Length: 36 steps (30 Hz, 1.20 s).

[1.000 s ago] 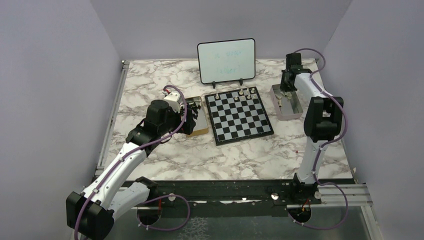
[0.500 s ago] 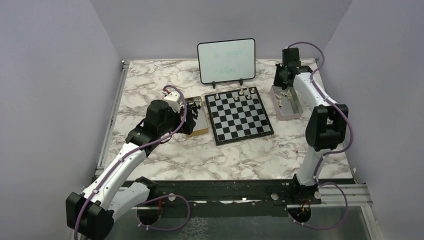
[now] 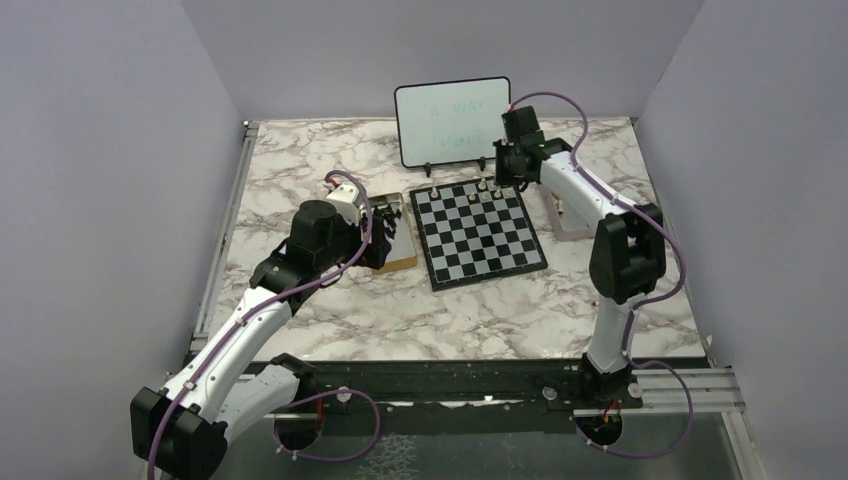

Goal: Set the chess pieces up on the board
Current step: Place the chess piece on the chessboard.

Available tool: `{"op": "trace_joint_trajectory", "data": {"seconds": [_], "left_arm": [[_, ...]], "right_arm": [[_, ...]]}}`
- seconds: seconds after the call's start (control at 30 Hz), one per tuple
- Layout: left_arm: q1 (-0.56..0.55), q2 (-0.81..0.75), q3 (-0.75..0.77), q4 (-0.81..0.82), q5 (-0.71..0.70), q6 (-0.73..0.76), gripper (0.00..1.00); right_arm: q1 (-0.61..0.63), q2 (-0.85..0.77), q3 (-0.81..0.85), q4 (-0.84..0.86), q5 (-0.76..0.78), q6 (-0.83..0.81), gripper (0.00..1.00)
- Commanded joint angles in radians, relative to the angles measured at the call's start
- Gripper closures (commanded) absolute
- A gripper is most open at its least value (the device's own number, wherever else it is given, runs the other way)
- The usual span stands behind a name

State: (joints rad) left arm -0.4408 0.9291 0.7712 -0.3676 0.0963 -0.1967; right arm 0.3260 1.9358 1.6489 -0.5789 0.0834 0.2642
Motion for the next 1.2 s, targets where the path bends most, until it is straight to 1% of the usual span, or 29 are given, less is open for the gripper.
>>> {"op": "trace_joint_trajectory", "data": {"seconds": [0.0,0.17,0.43,0.8,1.17], "left_arm": [[-0.004,-0.019,-0.001,0.013,-0.005,0.013,0.01],[-0.004,-0.022,-0.001,0.013,-0.006,0.013,0.01],[-0.004,-0.021,0.0,0.013,-0.003,0.013,0.01],[-0.004,-0.027,-0.001,0.013,-0.006,0.013,0.01],[-0.004,-0.027,-0.001,0.013,-0.006,0.014,0.01]], "right_arm": [[0.063,0.057,0.06,-0.007,-0.019,0.031,0.9],[0.118,0.117,0.12,-0.031,-0.003,0.04,0.9],[0.16,0.185,0.188,-0.039,0.01,0.056,0.9],[0.191,0.28,0.262,-0.074,0.043,0.058,0.9],[0.197,0.325,0.289,-0.1,0.09,0.054,0.89]]}}
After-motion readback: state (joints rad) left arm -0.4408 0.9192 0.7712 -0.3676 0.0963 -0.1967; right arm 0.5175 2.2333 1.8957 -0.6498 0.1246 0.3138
